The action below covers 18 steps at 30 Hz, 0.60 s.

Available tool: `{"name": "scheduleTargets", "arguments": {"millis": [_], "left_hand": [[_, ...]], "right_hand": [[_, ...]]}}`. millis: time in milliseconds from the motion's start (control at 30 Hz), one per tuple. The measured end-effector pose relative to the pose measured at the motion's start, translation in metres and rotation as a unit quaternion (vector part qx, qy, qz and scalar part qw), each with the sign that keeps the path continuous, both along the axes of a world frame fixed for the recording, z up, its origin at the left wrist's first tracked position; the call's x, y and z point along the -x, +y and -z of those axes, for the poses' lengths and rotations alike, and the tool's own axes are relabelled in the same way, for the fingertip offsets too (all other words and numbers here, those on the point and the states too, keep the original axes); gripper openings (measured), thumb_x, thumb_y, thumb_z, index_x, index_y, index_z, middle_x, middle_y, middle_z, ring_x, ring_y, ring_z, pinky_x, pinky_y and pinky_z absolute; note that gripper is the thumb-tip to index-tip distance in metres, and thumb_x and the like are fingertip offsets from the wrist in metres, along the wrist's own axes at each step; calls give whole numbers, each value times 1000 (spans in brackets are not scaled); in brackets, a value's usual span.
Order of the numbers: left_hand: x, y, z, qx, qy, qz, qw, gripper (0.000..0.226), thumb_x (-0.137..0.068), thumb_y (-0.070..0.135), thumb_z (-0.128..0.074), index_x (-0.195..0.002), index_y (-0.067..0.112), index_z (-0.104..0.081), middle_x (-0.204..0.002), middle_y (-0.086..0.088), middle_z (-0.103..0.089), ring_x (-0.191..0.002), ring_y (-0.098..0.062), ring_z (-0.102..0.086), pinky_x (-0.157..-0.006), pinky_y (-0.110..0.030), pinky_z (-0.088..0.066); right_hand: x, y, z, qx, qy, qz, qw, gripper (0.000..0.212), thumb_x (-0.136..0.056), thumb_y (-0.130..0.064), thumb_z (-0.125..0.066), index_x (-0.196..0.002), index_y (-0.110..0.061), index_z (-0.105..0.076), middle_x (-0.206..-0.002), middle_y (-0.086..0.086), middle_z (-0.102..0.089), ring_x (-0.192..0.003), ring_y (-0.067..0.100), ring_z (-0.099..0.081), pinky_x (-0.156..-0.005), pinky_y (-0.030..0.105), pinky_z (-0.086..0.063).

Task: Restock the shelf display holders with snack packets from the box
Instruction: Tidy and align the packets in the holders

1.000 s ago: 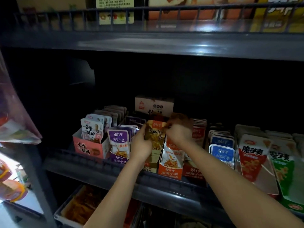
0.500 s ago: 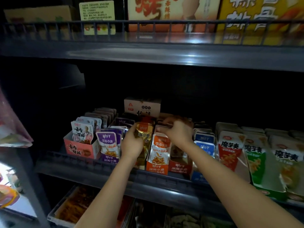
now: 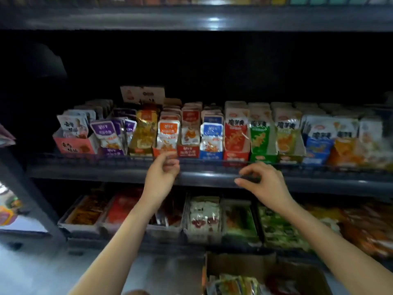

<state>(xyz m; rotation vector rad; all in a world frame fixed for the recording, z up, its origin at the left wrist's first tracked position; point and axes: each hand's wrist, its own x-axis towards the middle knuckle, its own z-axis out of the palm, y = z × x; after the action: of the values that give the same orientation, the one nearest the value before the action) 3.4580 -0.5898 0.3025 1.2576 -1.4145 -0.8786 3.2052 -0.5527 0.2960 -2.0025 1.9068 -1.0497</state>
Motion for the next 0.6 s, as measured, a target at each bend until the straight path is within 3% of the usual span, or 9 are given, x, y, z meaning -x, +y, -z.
{"name": "scheduleTargets", "arguments": {"millis": [233,367,467,600], "left_hand": [[59,66,82,-52,-61,94,992,24,-91,5,-57,-99,27,-59,-85,4,-60,-83,-14,-59,-80,-31,-50],[86,105,150,-104,-142,151,973,19,-94,12,-57,-111,17,-61,-97,1,-64,-93,-13,-61,-80,-20,-47],[95,132,204,-134,-223,141,955,25,-94,14,-55,-119,19,-59,-107,5,-62,-99,-15,-60,-77,-22,-44],[94,155,265,-146,-321,101,930,31,-94,19,-55,-124,17,-58,-122,-3,-59,-106,-29,-58,-77,-34,-46]], "right_hand": [[75,103,93,-135,-27,50,989,15,-78,-37,-74,-89,-28,-68,-94,-12,-62,-92,9,-58,-84,32,-48],[105,153,169,-238,-87,119,960,13,-79,-32,-75,-82,-29,-62,-93,-6,-65,-90,12,-61,-82,33,-51],[117,181,231,-306,-138,157,929,14,-79,-32,-75,-80,-30,-61,-91,-3,-67,-88,17,-64,-80,33,-51],[119,209,303,-380,-153,182,894,25,-84,-34,-70,-104,-20,-64,-100,-3,-66,-90,14,-62,-79,29,-49]]}}
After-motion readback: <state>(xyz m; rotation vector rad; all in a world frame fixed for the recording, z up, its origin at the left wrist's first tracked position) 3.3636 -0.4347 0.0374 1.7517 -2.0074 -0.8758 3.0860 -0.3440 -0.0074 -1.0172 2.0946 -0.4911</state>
